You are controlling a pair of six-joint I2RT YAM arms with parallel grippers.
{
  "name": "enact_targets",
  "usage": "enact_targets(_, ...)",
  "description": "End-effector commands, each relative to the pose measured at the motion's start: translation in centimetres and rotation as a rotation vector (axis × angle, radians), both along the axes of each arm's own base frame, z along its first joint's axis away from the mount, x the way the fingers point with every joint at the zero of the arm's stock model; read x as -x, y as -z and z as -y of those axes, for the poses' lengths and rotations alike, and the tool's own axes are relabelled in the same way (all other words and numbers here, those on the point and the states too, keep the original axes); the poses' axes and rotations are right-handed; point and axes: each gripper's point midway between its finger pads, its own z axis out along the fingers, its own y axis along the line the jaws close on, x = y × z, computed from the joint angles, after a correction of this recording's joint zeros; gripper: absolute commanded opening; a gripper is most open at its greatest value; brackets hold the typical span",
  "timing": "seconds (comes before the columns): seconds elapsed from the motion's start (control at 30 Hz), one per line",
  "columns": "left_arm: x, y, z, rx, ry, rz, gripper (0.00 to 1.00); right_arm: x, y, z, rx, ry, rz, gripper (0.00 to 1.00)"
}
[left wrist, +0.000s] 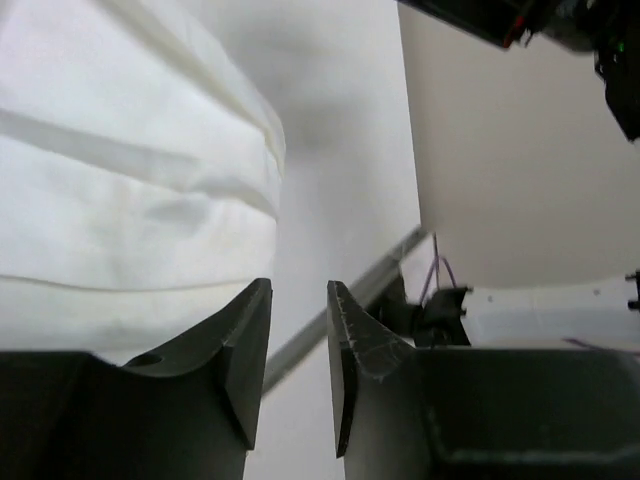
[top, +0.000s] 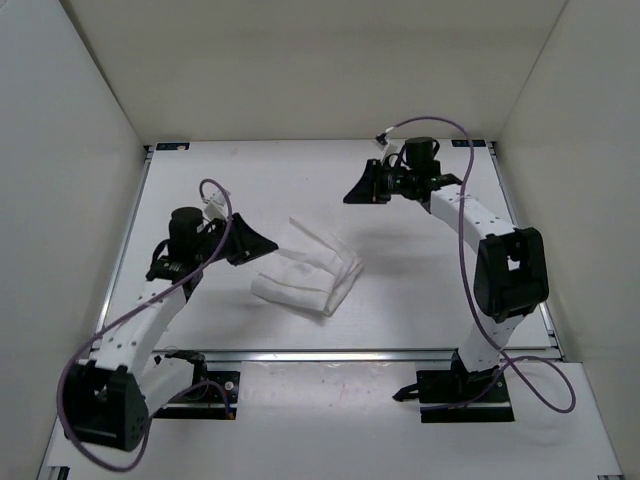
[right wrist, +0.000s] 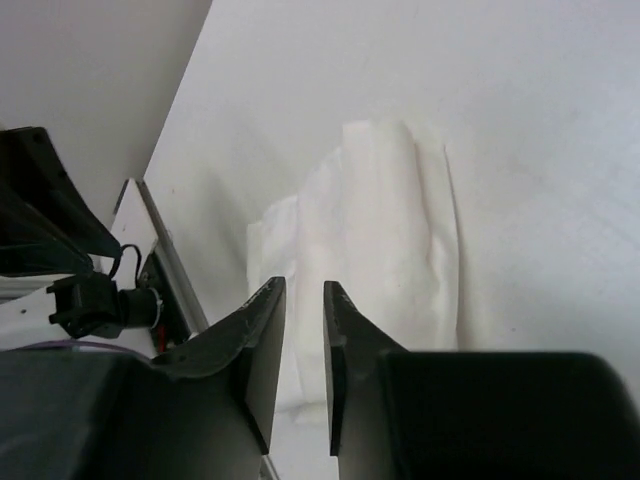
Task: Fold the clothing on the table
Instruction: Fold the skirt
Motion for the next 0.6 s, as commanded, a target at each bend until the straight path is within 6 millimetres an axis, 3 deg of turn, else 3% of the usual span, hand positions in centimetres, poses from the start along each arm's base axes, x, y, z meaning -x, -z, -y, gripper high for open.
enact_targets(0.0, 1.0, 1.4, -2.0, -0.111, -0.089, -0.01, 0.38, -0.5, -2.0, 1.3, 0.073, 0.034, 0.078, 0.2)
enact_targets(0.03, 0.7, 0.8, -1.8, -0.101, -0.109, 0.023, 0.38, -0.3, -1.8, 1.3, 0.079, 0.023, 0.076, 0.26)
enact_targets(0.1, 1.5, 2.4, -0.7, -0.1, -0.129, 0.038, 0.17, 0.5, -1.1, -0.1, 0.054, -0.022, 0.054, 0.26)
enact_targets(0.13, 1.6, 1.8, 0.0, -0.055, -0.141, 0.061, 0.08, 0.5, -0.4, -0.7, 0.044, -0.038, 0.035, 0.22)
enact_targets(0.17, 2.0, 3.2, 0.1, -0.046, -0.164, 0.025, 0.0, 1.2, 0.5, -1.7, 0.026, -0.068, -0.005, 0.05)
enact_targets(0.2, 2.4, 4.3, 0.4, -0.025, -0.161, 0.025, 0.0, 1.3, 0.7, -2.3, 0.002, -0.09, -0.006, 0.0)
enact_targets(0.23, 2.2, 4.0, 0.6, 0.014, -0.171, 0.038, 0.0, 1.8, 1.7, -3.7, -0.007, -0.114, -0.035, 0.0)
enact_targets(0.37, 2.9, 5.8, 0.5, 0.021, -0.185, 0.036, 0.0, 4.0, 5.2, -7.1, -0.003, -0.221, -0.1, 0.0)
enact_targets(0.57, 2.9, 9.3, 0.5, -0.058, -0.16, -0.036, 0.0, 6.0, 9.5, -8.8, 0.018, -0.269, -0.196, 0.0)
